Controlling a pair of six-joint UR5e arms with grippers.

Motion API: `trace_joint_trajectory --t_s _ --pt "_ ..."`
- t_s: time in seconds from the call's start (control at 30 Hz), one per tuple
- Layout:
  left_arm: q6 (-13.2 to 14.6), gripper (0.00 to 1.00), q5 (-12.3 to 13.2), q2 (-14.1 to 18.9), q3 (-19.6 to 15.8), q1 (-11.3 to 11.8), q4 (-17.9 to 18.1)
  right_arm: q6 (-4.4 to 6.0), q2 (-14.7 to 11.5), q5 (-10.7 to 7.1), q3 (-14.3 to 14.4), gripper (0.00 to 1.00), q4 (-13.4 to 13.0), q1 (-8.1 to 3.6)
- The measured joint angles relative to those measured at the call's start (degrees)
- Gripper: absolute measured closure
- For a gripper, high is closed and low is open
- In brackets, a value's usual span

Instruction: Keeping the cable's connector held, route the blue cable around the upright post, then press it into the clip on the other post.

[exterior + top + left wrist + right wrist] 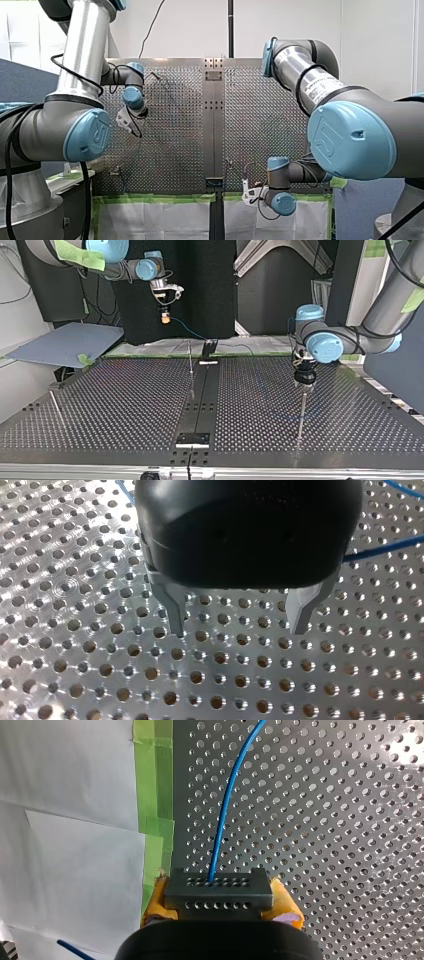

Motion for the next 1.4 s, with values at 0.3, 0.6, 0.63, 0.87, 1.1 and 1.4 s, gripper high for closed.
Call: trace_joint_trajectory --t_s 0.3,0.6,0.63,0.87,1.1,1.4 --pt "-3.5 0.01 0.6 0.0 -3.1 -0.9 1.9 0.00 0.0 0.00 0.0 1.00 -0.1 0.00" --pt "-3.9 0.01 0.3 0.0 -5.5 -1.5 4.1 0.00 0.0 0.00 0.0 1.00 -0.1 0.00" --pt "-4.0 0.01 0.2 0.0 -5.7 -1.5 4.3 0.00 0.0 0.00 0.0 1.00 -0.1 0.00" --pt "-4.3 0.01 0.2 -0.1 -7.3 -1.6 6.1 0.00 0.0 -0.04 0.0 1.00 -0.1 -0.01" --pt "-3.1 0.01 0.5 0.0 -8.4 -2.2 5.0 0.00 0.0 -0.09 0.0 1.00 -0.1 0.00" --pt "-1.3 0.01 2.1 0.0 -11.4 -3.6 4.7 0.00 0.0 -0.05 0.0 1.00 -0.1 0.00"
